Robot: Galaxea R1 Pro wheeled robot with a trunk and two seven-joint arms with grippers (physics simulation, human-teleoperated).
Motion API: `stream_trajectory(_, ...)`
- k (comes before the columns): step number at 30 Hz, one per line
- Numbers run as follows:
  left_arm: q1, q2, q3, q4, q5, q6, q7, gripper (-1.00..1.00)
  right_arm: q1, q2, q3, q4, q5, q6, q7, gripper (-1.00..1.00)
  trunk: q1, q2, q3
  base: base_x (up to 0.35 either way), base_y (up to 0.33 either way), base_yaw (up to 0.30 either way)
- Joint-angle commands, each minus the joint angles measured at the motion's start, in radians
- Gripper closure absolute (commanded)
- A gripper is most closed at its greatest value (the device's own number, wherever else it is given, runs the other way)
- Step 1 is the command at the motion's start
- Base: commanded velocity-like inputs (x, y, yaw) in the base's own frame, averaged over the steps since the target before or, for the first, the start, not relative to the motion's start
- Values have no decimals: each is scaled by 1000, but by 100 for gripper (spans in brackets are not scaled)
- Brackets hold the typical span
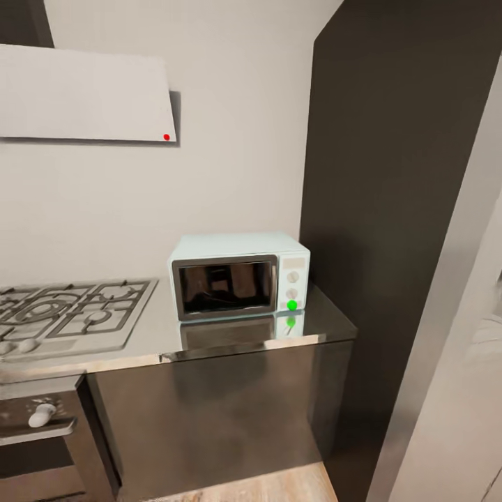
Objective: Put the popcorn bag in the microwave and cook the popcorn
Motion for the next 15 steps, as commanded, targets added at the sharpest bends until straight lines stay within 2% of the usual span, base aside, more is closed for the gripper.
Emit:
stream_trajectory(1, 3, 13, -9, 0, 5, 5, 3, -100, 1, 0, -9, 1, 5, -1, -1, 100, 0, -1, -1, 0, 0, 300)
stream_trajectory(2, 15, 29, -9, 0, 3, 5, 3, -100, 3, 0, -9, 1, 2, -5, -11, 100, 0, -1, -1, 0, 0, 300)
stream_trajectory(4, 21, 34, -11, -1, 0, 4, 3, -100, 4, 1, -11, 1, -9, -6, -26, 100, 0, -1, -1, 0, 0, 300)
stream_trajectory(7, 24, 34, -11, -1, -5, 2, 3, -100, 4, 4, -12, 1, -57, -7, -32, 100, 0, -1, -1, 0, 0, 300)
stream_trajectory(10, 24, 23, -12, -2, -9, 0, 2, -100, 8, 7, -12, 1, -75, -9, -33, 100, 0, -1, -1, 0, 0, 300)
stream_trajectory(13, 24, -2, -14, -3, -19, 3, 0, -100, 26, 11, -14, 2, -83, -19, -34, 100, 0, -1, -1, 0, 0, 300)
stream_trajectory(15, 24, -12, -14, -3, -56, 6, -18, -100, 39, 11, -27, 2, -126, -26, -34, 100, 0, -1, -1, 0, 0, 300)
